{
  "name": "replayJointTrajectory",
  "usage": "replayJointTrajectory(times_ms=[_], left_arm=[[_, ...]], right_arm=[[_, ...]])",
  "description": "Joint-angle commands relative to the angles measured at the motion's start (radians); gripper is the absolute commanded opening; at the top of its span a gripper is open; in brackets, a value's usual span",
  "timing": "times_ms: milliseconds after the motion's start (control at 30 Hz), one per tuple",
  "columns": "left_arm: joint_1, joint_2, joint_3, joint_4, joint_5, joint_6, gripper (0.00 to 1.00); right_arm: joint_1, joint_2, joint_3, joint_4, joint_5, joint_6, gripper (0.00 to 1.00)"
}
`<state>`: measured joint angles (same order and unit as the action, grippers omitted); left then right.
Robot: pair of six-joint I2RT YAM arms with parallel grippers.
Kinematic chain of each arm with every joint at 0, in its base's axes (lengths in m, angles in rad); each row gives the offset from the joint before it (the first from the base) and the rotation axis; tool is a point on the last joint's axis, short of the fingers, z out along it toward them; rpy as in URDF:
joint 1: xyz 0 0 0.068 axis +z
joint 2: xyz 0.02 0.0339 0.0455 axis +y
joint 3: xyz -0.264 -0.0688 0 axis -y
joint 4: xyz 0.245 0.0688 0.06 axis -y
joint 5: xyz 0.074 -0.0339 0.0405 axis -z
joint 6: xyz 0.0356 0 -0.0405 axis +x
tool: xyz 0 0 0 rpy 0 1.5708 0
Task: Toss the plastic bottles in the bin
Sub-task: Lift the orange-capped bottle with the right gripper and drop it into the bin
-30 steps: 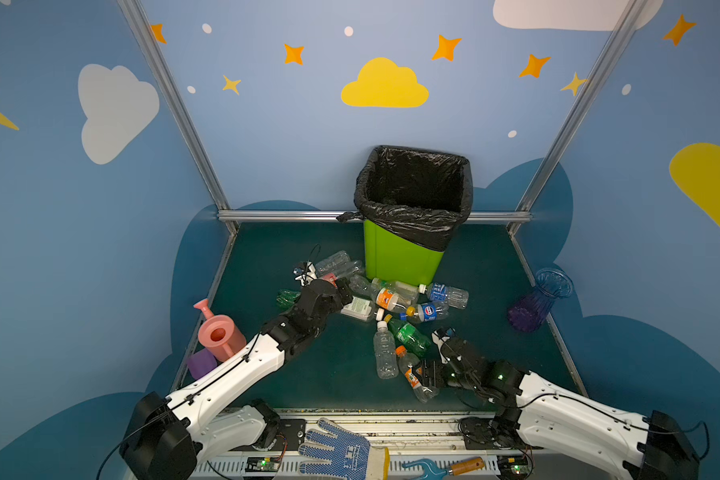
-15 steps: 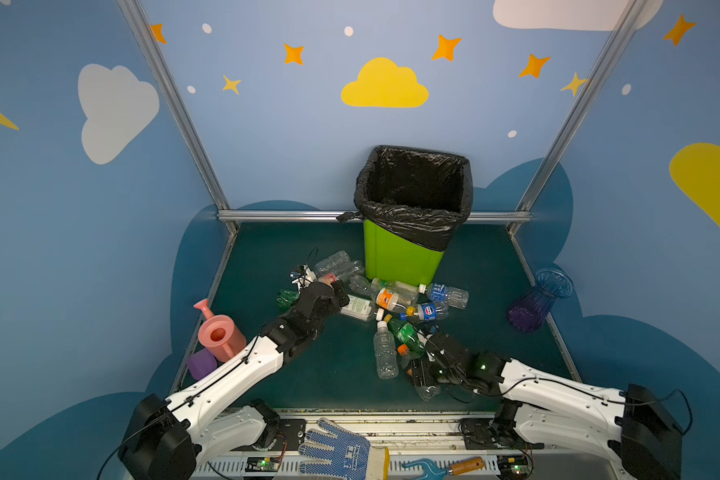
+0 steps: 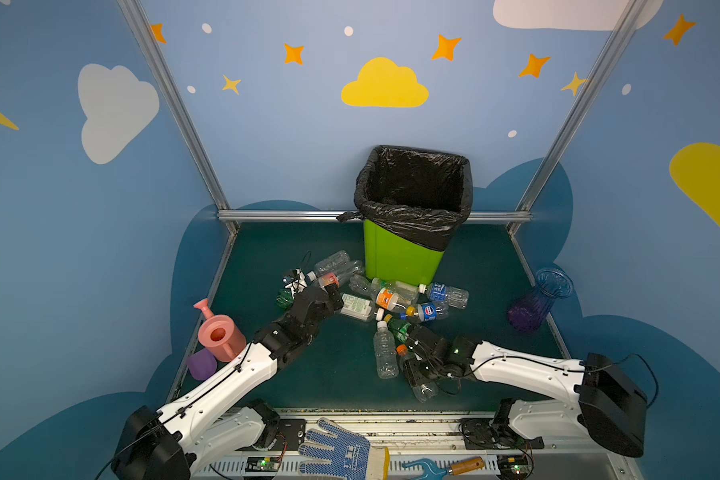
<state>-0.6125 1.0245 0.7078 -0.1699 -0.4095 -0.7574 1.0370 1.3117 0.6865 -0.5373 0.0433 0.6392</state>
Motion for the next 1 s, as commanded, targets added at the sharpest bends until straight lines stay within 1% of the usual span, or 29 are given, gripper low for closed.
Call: replayJointTrajectory(times_ms=[0,67,167,267,333,433,533,633,733,767,833,900,967], left_arm=[[0.008,-0.020,-0.011,-0.017,-0.022,-0.003,1.00],[0.012,-0.025,-0.015,-0.019,-0.023,-0.003,1.00],[0.020,-0.034,-0.022,-0.024,-0.025,-0.004,1.00],[0.029,-0.047,-0.032,-0.026,-0.026,-0.005,1.00],[0.036,-0.056,-0.038,-0.025,-0.026,-0.002,1.00],[0.046,-0.066,-0.049,-0.025,-0.025,-0.005,1.00],[0.056,-0.074,-0.059,-0.024,-0.024,-0.004,1.00],[0.066,-0.076,-0.067,-0.020,-0.019,-0.003,1.00],[0.075,-0.067,-0.070,-0.015,-0.009,-0.002,1.00],[0.078,-0.063,-0.072,-0.014,-0.006,-0.001,1.00],[0.084,-0.053,-0.074,-0.010,-0.002,-0.003,1.00],[0.088,-0.041,-0.074,-0.007,0.007,-0.007,1.00],[0.089,-0.030,-0.074,-0.002,0.016,-0.011,1.00]], right_arm=[[0.011,0.022,0.043,-0.060,0.024,-0.028,0.62],[0.014,0.026,0.050,-0.057,0.022,-0.032,0.60],[0.017,0.029,0.062,-0.064,0.021,-0.042,0.53],[0.013,-0.002,0.076,-0.069,0.028,-0.046,0.45],[0.011,-0.037,0.087,-0.071,0.040,-0.057,0.42],[0.003,-0.104,0.127,-0.108,0.091,-0.073,0.40],[-0.004,-0.188,0.194,-0.150,0.180,-0.124,0.38],[-0.018,-0.279,0.292,-0.161,0.291,-0.226,0.37],[-0.020,-0.351,0.435,-0.142,0.418,-0.392,0.35],[-0.020,-0.373,0.490,-0.120,0.458,-0.466,0.34],[-0.019,-0.423,0.563,-0.027,0.496,-0.603,0.34],[-0.020,-0.473,0.595,0.147,0.512,-0.725,0.34],[-0.022,-0.483,0.623,0.282,0.489,-0.820,0.36]])
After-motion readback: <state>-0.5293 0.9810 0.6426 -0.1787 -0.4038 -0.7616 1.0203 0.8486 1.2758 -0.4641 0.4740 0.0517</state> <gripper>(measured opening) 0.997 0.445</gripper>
